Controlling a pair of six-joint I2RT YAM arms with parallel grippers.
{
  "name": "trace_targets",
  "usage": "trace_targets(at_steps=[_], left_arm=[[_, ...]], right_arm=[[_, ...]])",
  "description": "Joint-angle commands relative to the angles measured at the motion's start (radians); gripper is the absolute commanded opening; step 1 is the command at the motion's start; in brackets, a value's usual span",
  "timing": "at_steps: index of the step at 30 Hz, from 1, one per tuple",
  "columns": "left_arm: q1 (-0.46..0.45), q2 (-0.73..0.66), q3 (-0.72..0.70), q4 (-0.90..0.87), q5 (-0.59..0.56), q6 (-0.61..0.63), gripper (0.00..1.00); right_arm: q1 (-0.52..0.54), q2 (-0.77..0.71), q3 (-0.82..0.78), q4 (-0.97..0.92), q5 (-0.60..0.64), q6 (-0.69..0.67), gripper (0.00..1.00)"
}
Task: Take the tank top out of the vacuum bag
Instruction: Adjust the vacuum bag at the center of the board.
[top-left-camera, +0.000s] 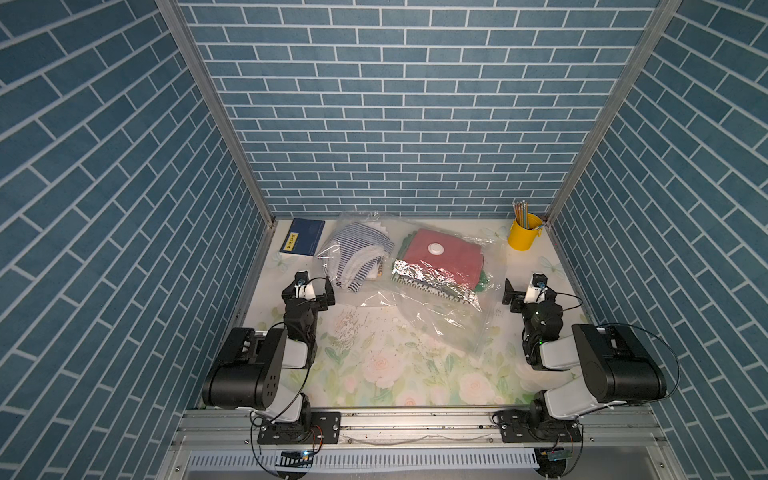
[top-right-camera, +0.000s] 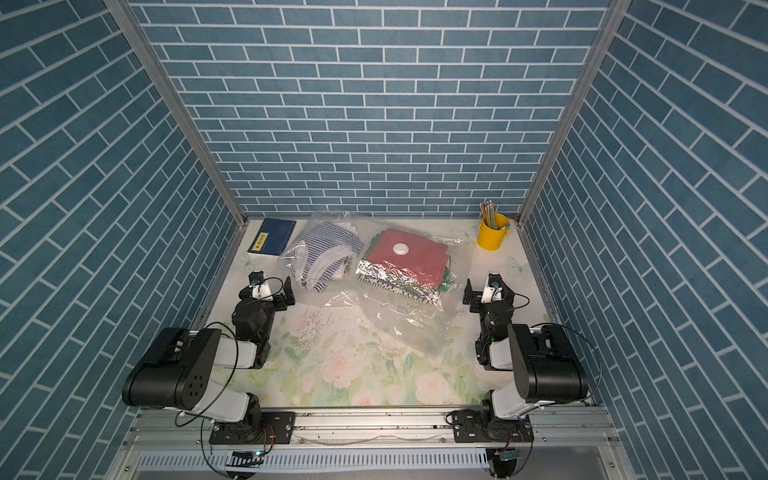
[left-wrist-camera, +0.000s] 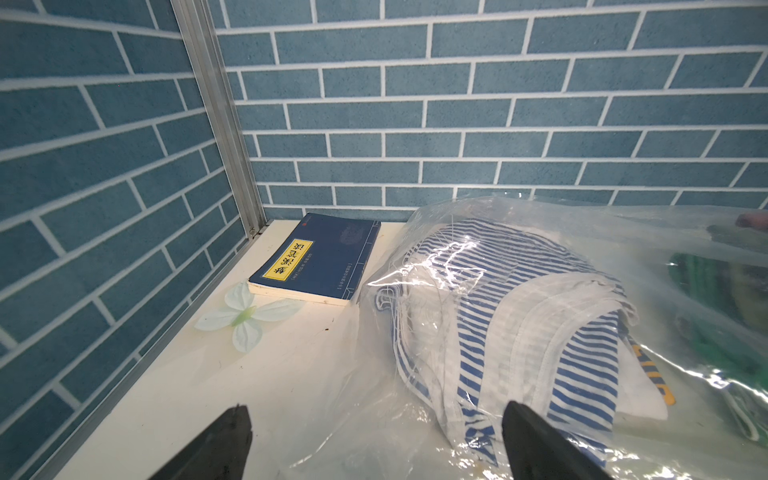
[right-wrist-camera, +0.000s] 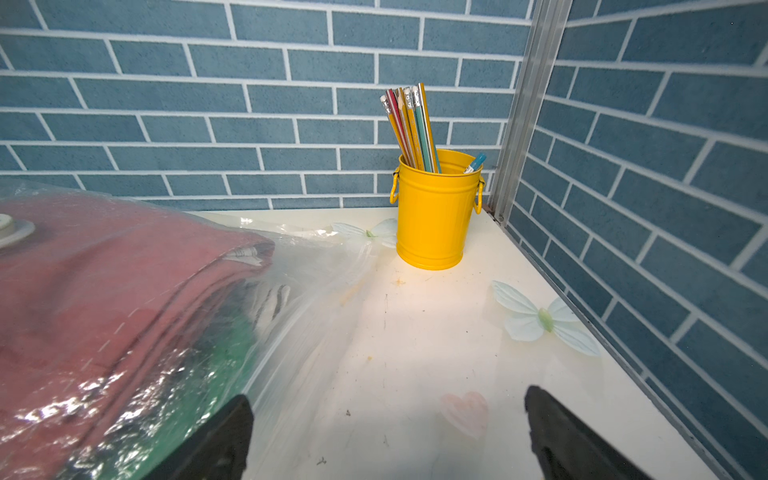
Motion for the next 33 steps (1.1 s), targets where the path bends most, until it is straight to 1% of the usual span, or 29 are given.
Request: trace_targets(at_steps=[1,4,5,6,7,8,9,11,13,14,16,18,19,21,23,25,27,30,33], left_arm=[[-0.02,-0.096,0.056,-0.13,-0.022,0.025,1.0],[-0.093,-0.158,0.106,-0.239,-0.079,0.08,1.0],[-0.118,-0.17,0.123,-0.271,-0.09,0.085,1.0],[-0.141,-0.179,0.143,-0.301,-0.093,0.082,1.0],[-0.162,-0.18,0.163,-0.332,-0.104,0.072,1.0],[-0.19,-0.179,0.186,-0.365,-0.115,0.055,1.0],[-0.215,-0.174,0.207,-0.394,-0.116,0.037,1.0],[-0.258,-0.162,0.25,-0.447,-0.147,-0.029,1.0],[-0.277,-0.146,0.287,-0.505,-0.162,-0.149,1.0],[-0.278,-0.136,0.31,-0.545,-0.162,-0.233,1.0],[-0.281,-0.118,0.341,-0.608,-0.187,-0.417,1.0],[-0.285,-0.107,0.346,-0.64,-0.187,-0.607,1.0],[-0.292,-0.104,0.335,-0.632,-0.186,-0.673,1.0],[-0.313,-0.102,0.301,-0.592,-0.189,-0.809,1.0],[-0.338,-0.104,0.274,-0.588,-0.21,-0.908,1.0],[-0.371,-0.108,0.265,-0.598,-0.237,-0.953,1.0],[-0.403,-0.109,0.261,-0.604,-0.254,-0.964,1.0],[-0.421,-0.11,0.249,-0.611,-0.253,-0.991,1.0],[-0.434,-0.107,0.233,-0.599,-0.245,-1.022,1.0]], right_arm=[[0.0,-0.104,0.004,-0.078,0.018,-0.011,1.0],[0.0,-0.213,0.039,-0.253,-0.006,0.017,0.99],[0.001,-0.244,0.053,-0.312,-0.02,0.047,1.0],[0.001,-0.271,0.065,-0.362,-0.043,0.062,0.99],[0.007,-0.293,0.078,-0.411,-0.065,0.048,0.99],[0.007,-0.318,0.105,-0.491,-0.068,0.057,0.99],[0.008,-0.341,0.13,-0.561,-0.065,0.097,0.99],[0.008,-0.373,0.161,-0.641,-0.075,0.164,0.99],[0.008,-0.376,0.197,-0.716,-0.12,0.24,0.99],[0.008,-0.369,0.21,-0.74,-0.142,0.281,0.99],[0.008,-0.352,0.211,-0.735,-0.207,0.381,1.0],[0.008,-0.328,0.192,-0.685,-0.251,0.494,0.99],[0.008,-0.317,0.183,-0.657,-0.27,0.537,1.0],[0.008,-0.291,0.167,-0.603,-0.302,0.625,0.98],[0.008,-0.265,0.163,-0.573,-0.317,0.679,0.97],[0.008,-0.231,0.172,-0.567,-0.329,0.702,0.96],[0.009,-0.183,0.193,-0.569,-0.345,0.714,0.95],[0.011,-0.101,0.231,-0.548,-0.378,0.731,0.86],[0.02,-0.017,0.277,-0.532,-0.384,0.726,0.85]])
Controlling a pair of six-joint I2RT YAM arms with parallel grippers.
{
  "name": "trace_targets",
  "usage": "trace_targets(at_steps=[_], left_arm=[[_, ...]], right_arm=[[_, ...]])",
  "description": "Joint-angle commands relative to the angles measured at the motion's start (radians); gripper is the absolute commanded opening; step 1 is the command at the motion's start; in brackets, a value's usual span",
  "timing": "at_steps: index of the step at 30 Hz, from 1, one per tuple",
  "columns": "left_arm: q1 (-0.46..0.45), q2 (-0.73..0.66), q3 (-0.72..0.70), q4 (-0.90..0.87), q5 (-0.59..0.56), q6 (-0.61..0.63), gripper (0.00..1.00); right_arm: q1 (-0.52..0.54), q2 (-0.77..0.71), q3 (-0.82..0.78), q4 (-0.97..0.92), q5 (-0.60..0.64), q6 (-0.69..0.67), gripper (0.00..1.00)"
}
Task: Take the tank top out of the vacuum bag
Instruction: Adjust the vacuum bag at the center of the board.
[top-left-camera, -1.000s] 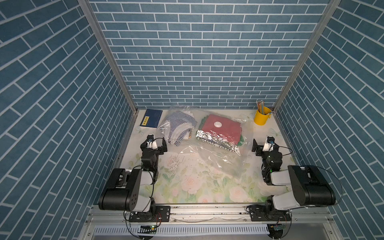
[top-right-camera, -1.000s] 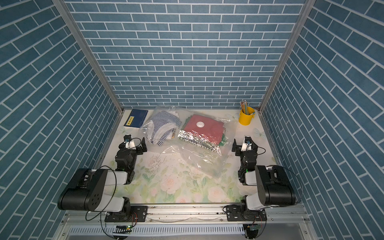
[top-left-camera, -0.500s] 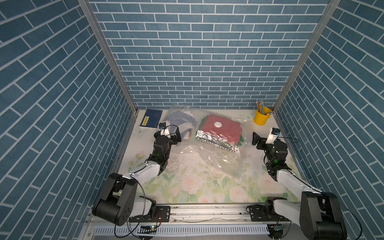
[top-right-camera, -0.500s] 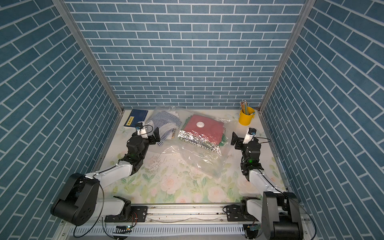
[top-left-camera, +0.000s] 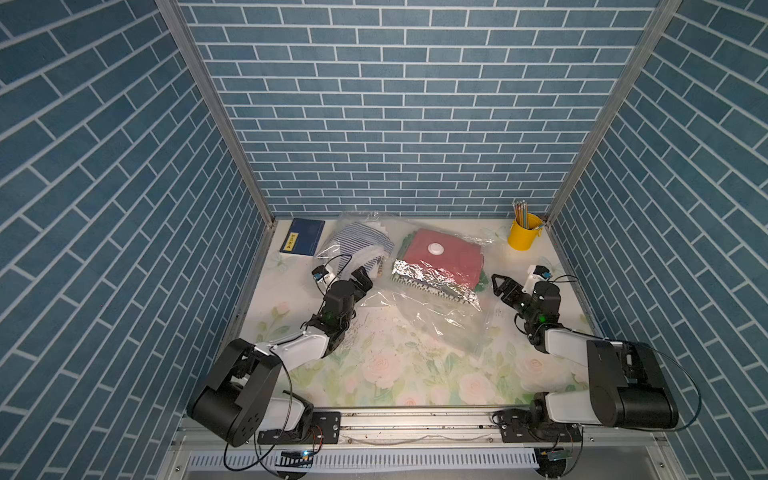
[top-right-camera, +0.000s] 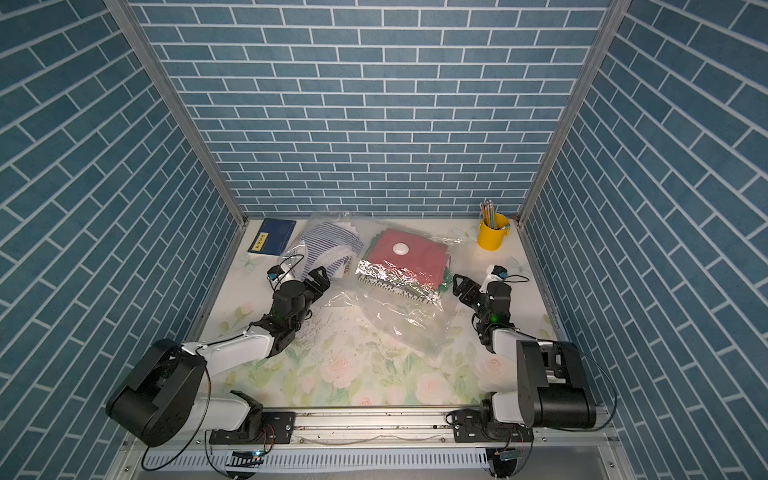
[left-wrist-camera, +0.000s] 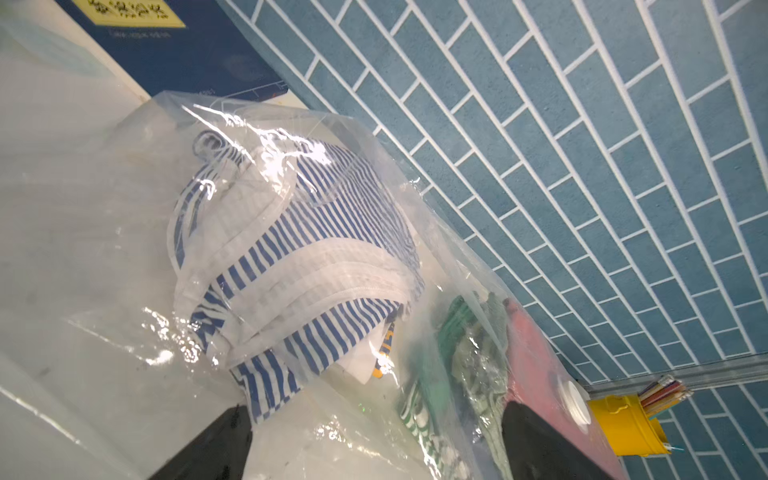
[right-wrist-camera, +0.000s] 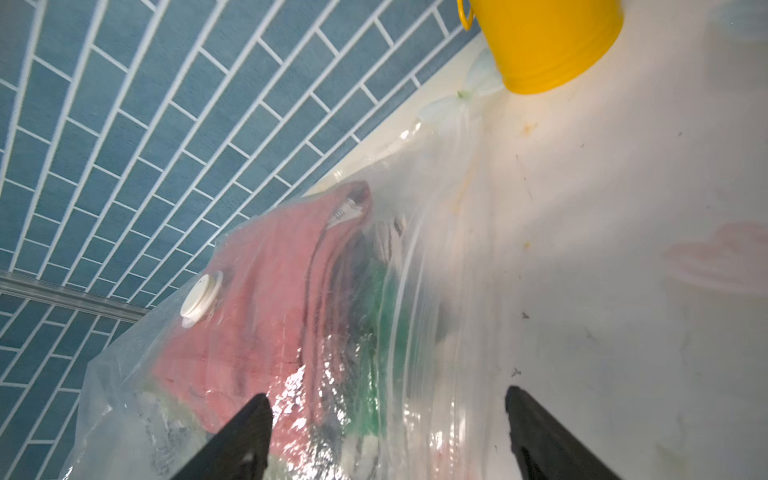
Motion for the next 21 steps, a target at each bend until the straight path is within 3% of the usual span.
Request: trace_targets(at_steps=[1,5,7,13,17,21], left_arm=[[-0.018,0.003,-0.023,-0.003,-0.014,-0.077,1.0],[-0.041,0.009,-0.029,0.0,-0.018,-0.098,1.0],[-0.046,0.005,-0.036,0.0,-0.026,-0.104,1.0],[-0.047,-0.044,-0.046,-0.037,-0.057,-0.074,1.0],[-0.048,-0.095,-0.037,-0.111,-0.09,-0.019,1.0],[-0.047,-0.146,-0.03,-0.173,-0.114,0.028,1.0]], right_arm=[[0.01,0.077,0.07,0.065,-0.042,0.038,0.86],[0.035,0.197,0.166,0.088,-0.1,0.032,0.86],[0.055,0.25,0.222,0.065,-0.112,0.015,0.81],[0.124,0.381,0.411,-0.089,-0.11,-0.095,0.5],[0.171,0.468,0.537,-0.213,-0.112,-0.189,0.41],[0.214,0.553,0.638,-0.29,-0.125,-0.242,0.39]])
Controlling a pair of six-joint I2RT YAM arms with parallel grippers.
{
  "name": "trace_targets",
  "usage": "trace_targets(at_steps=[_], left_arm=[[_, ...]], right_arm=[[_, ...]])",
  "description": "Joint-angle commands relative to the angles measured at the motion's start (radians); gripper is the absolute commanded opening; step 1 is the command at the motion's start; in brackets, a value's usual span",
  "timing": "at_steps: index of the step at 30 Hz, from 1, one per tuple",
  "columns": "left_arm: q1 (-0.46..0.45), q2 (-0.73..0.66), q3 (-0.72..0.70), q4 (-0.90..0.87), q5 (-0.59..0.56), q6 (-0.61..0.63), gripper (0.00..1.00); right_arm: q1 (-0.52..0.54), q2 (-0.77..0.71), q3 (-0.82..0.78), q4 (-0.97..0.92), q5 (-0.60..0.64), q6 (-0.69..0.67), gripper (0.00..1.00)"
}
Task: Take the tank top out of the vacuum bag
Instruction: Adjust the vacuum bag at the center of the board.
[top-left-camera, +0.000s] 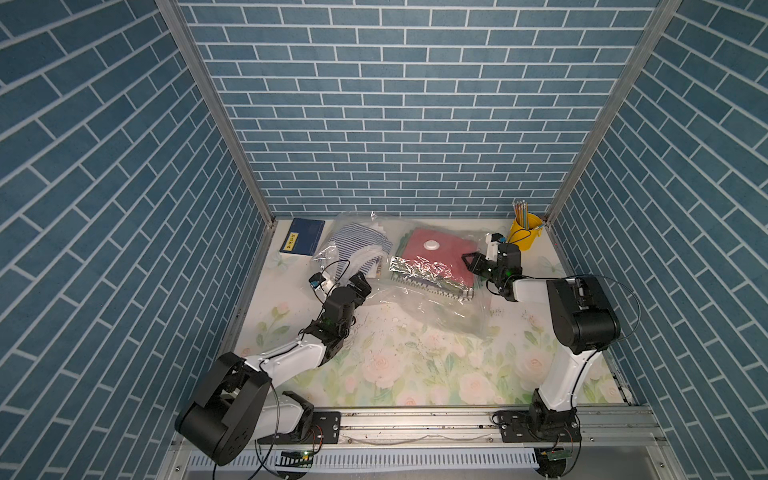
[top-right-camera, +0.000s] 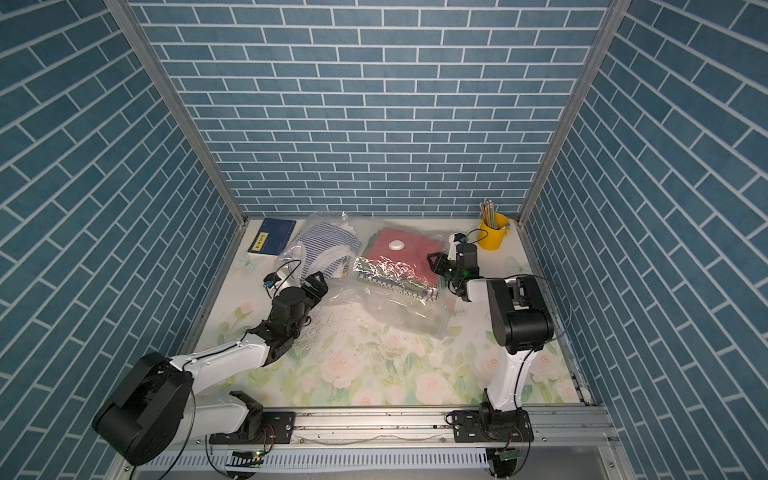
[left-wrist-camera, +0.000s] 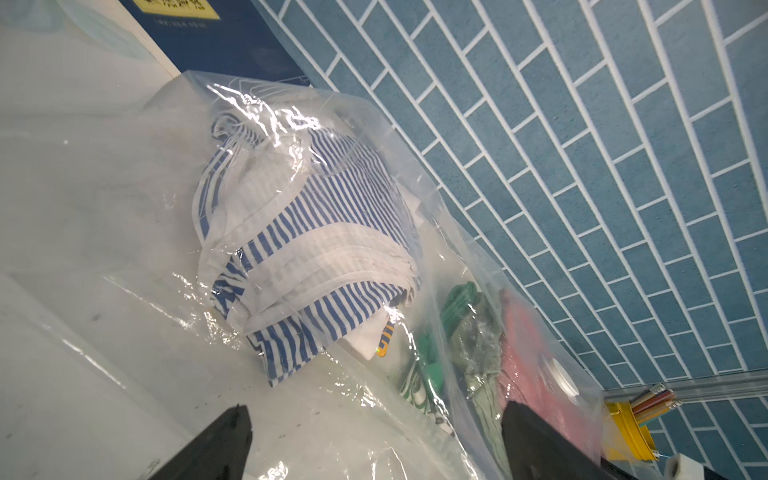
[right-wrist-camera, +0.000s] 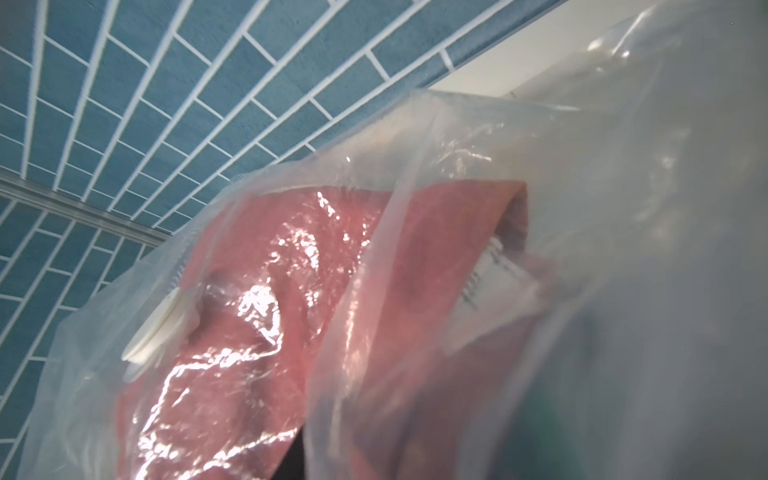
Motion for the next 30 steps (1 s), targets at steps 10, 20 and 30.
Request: trace_targets(at_steps=[10,20,30], left_arm=[[-0.037,-0.129,0.056,-0.202,-0.144,0.198,1.0],[-0.143,-0.046,0.186,-0.229,-0.195,0.357,1.0],[-0.304,0.164,0.457,-0.307,-0.196,0.608,1.0]], right_arm=[[0.195,0.165,0.231,-0.207,-0.063,-0.156,0.38],[0.328,0.21,0.359,-0.229,-0.048,-0.143,0.43],[0.232,-0.224,-0.134,-0.009,0.131,-0.035,1.0]])
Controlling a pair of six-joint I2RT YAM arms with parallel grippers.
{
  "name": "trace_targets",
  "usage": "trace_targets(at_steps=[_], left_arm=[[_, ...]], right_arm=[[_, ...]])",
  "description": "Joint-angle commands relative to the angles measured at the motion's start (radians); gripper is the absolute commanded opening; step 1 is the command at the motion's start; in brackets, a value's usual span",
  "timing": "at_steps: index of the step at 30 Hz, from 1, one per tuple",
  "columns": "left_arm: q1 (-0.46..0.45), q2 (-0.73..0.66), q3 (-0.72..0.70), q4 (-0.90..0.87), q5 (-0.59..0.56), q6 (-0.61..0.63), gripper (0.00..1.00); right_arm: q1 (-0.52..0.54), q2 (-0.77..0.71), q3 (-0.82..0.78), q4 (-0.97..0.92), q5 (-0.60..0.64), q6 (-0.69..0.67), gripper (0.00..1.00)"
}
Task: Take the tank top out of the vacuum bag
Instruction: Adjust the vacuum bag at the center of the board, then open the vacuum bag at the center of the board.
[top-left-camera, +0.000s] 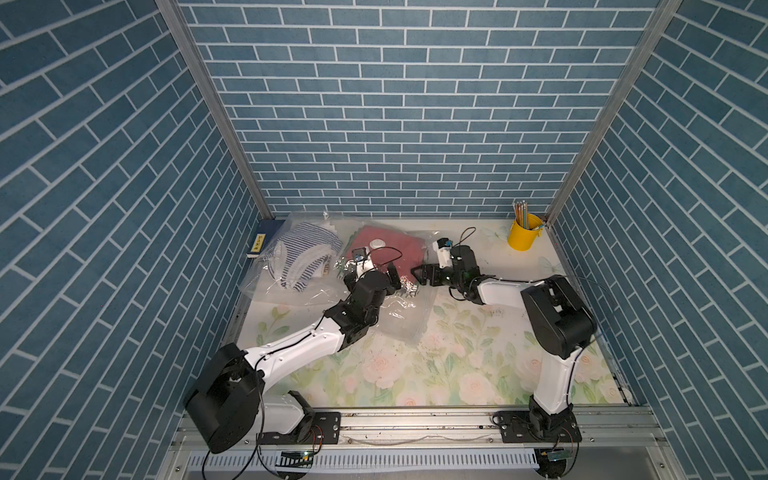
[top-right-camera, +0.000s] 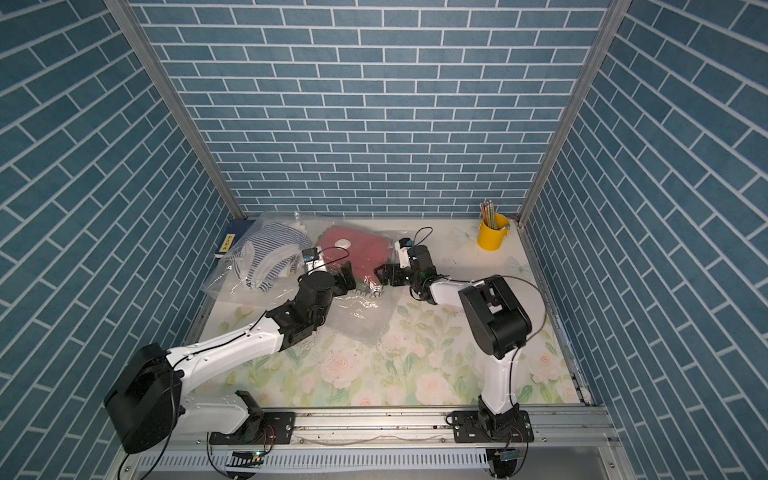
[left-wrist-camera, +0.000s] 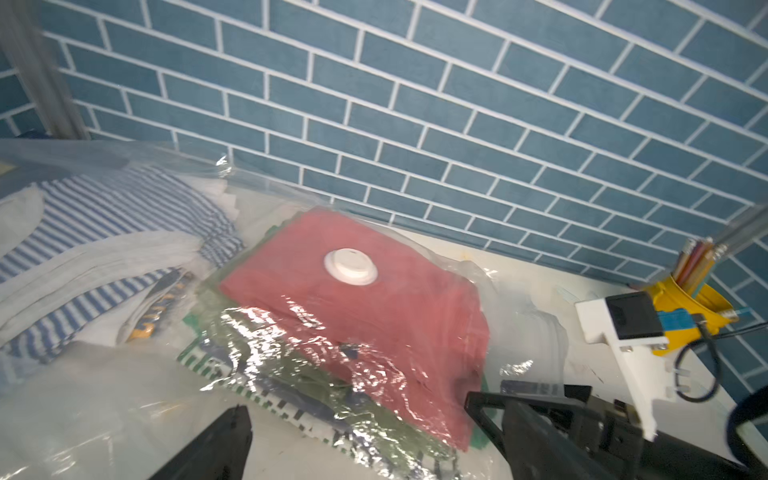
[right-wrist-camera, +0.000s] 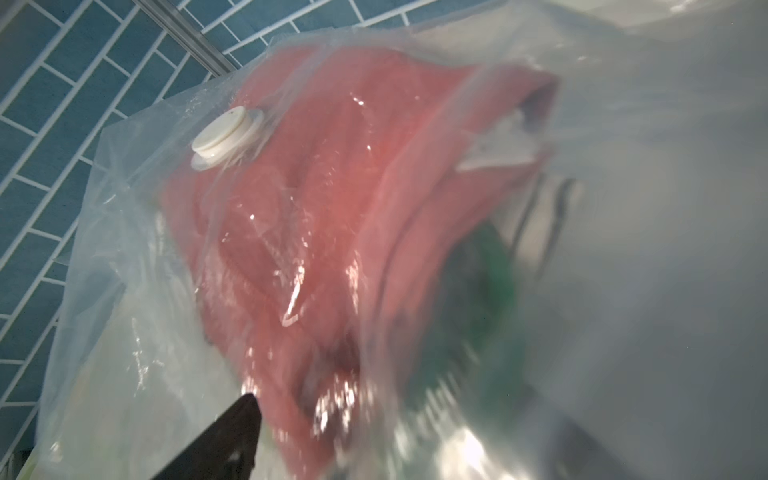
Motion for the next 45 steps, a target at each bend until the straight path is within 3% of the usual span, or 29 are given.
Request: trace_targets(at_steps=[1,6,12,18,25,26,28,32,34,45], left_arm=[[-0.053,0.073,0.102,-0.06,-0.002,0.148,1.0],[-0.14,0.245,0.294,-0.157,-0.009,0.288,1.0],[-0.204,0.459,0.519,-0.307,-0.017,0.391,1.0],[-0.223,0.636,0.654,-0.409,-0.112,0.46,1.0],[-0.22,0.771,0.74,-0.501,-0.292,0.434,0.99],[-0.218,0.775,0.746,-0.509,-0.299,0.422,0.93],[-0.216,0.763,0.741,-0.51,-0.304,0.393,0.71],[-0.212,0.683,0.686,-0.444,-0.281,0.352,0.15],[-0.204,0.639,0.658,-0.421,-0.245,0.321,0.0],[-0.167,0.338,0.46,-0.301,-0.116,0.148,0.0]], right_arm=[[-0.072,-0.162,-0.16,0.099,0.082,0.073,0.99],[-0.161,-0.348,-0.345,0.023,0.129,0.093,0.99],[-0.226,-0.487,-0.456,-0.078,0.184,0.046,0.99],[-0.252,-0.514,-0.488,-0.086,0.188,0.041,0.99],[-0.252,-0.511,-0.49,-0.067,0.182,0.054,0.94],[-0.252,-0.511,-0.493,-0.062,0.177,0.061,0.94],[-0.253,-0.511,-0.494,-0.047,0.157,0.074,0.94],[-0.251,-0.514,-0.504,0.008,0.104,0.124,0.92],[-0.253,-0.517,-0.509,0.042,0.076,0.156,0.92],[-0.187,-0.47,-0.445,0.177,-0.006,0.273,0.89]])
